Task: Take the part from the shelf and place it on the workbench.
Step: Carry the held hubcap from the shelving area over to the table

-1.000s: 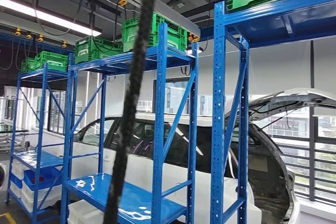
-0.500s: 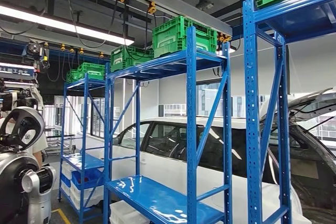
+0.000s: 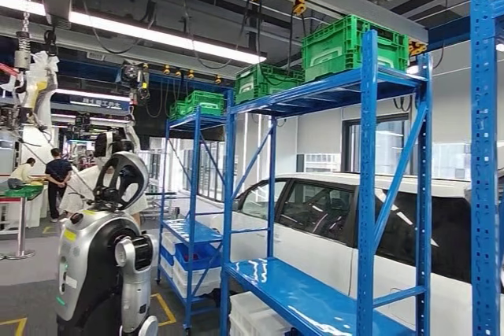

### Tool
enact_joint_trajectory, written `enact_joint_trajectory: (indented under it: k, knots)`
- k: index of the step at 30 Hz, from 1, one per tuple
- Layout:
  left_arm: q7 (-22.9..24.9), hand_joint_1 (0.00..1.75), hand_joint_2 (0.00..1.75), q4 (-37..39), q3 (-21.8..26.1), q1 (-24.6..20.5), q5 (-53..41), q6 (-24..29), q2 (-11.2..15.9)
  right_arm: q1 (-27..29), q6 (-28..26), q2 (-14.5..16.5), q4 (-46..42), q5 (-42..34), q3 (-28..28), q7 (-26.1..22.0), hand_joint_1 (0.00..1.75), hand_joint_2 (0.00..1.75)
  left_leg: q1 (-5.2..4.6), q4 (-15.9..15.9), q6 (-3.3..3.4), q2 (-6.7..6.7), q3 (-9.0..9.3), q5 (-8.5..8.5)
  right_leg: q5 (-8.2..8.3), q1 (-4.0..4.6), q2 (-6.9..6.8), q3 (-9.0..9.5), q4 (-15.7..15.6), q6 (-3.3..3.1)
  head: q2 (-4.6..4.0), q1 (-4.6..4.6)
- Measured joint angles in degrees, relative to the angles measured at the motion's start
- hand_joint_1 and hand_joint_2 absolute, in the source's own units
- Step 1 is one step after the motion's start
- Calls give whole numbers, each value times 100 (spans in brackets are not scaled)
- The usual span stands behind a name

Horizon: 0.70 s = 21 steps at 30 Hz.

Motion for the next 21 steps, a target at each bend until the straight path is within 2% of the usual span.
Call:
enact_joint_trajectory:
  k: [2, 3, 4, 5, 6, 7, 9, 10, 11, 13, 14, 16, 17, 19, 20, 21]
  knots:
    - [31, 0, 175, 0, -1, -15, -20, -15, -23, -1, 30, -1, 6, -3, 0, -3, 175, 175, -9, -4, 57, -125, -9, 16, -357, -11, 297, -256, 609, 4, 0, -1]
    - [44, 0, 175, 0, -1, -26, -25, -21, -38, 1, 46, -2, 16, -5, 1, -4, 175, 175, -24, -4, 77, -198, -11, 21, -520, -5, 368, -434, 1001, -7, 0, -1]
    - [59, 0, 175, 0, -1, -30, -32, -25, -57, 2, 61, -3, 29, -5, 1, -4, 175, 175, -45, -4, 90, -276, -11, 26, -602, 5, 401, -579, 1300, -25, 0, -1]
    - [75, 0, 175, 0, -1, -29, -40, -26, -73, 1, 73, -2, 42, -4, 2, -4, 175, 175, -69, -4, 102, -356, -10, 31, -578, 20, 418, -650, 1423, -54, 0, -1]
    - [90, 0, 175, 0, -2, -24, -52, -27, -88, -2, 85, -1, 51, -4, 2, -6, 175, 175, -95, -4, 112, -438, -7, 36, -448, 40, 442, -624, 1325, -98, 0, -1]
    - [105, 0, 175, 0, -2, -20, -66, -28, -97, -9, 96, 3, 55, -3, 2, -9, 175, 175, -118, -4, 119, -517, -2, 41, -237, 66, 500, -505, 1027, -160, 0, -1]
    - [139, 0, 175, 0, -2, -22, -92, -27, -131, -35, 122, 14, 55, 6, 3, -30, 175, 175, -136, -2, 127, -665, -8, 54, 136, 109, 770, -209, 305, -313, 0, 2]
    - [158, 0, 175, 0, -2, -25, -103, -25, -142, -48, 132, 19, 52, 17, 4, -45, 175, 175, -128, -1, 119, -732, -24, 66, 226, 127, 878, -112, 69, -360, 1, 4]
    - [178, 0, 175, 0, -1, -25, -113, -22, -153, -58, 140, 22, 50, 30, 5, -61, 175, 175, -110, -4, 100, -795, -46, 82, 247, 138, 936, -66, -48, -385, 1, 5]
    - [204, 0, 175, 0, -1, 1, -132, -18, -147, -69, 148, 34, 41, 52, 12, -83, 175, 175, -94, -26, 41, -918, -81, 120, 260, 136, 835, -32, -144, -372, 1, 6]
    - [209, 0, 175, 0, -2, 22, -140, -18, -152, -72, 151, 46, 38, 57, 15, -89, 175, 175, -106, -18, 13, -887, -97, 104, 284, 115, 767, -8, -208, -365, 0, 6]
    - [213, 0, 175, 0, -4, 37, -147, -14, -157, -76, 152, 76, 32, 60, 19, -96, 175, 175, -129, 256, -47, -632, -228, -111, 339, 68, 609, 33, -326, -355, 0, 7]
    - [214, 0, 175, 0, -5, 26, -149, -12, -161, -71, 152, 83, 31, 61, 20, -98, 175, 175, -120, 555, -82, -453, -364, -296, 351, 64, 526, 43, -346, -356, 0, 8]
    - [214, 0, 175, 0, -5, -2, -150, -11, -154, -59, 154, 86, 31, 64, 26, -98, 175, 175, -67, 1216, -160, -280, -655, -588, 348, 61, 348, 36, -347, -352, 0, 8]
    - [215, 0, 175, 0, -6, -3, -151, -13, -153, -53, 156, 86, 33, 66, 31, -97, 175, 175, -34, 1366, -196, -244, -711, -610, 343, 57, 268, 35, -344, -343, 0, 8]
    - [215, 0, 175, 0, -7, 6, -152, -14, -151, -52, 158, 86, 34, 67, 36, -96, 175, 175, -2, 1302, -232, -213, -660, -526, 333, 48, 193, 36, -339, -327, 0, 8]
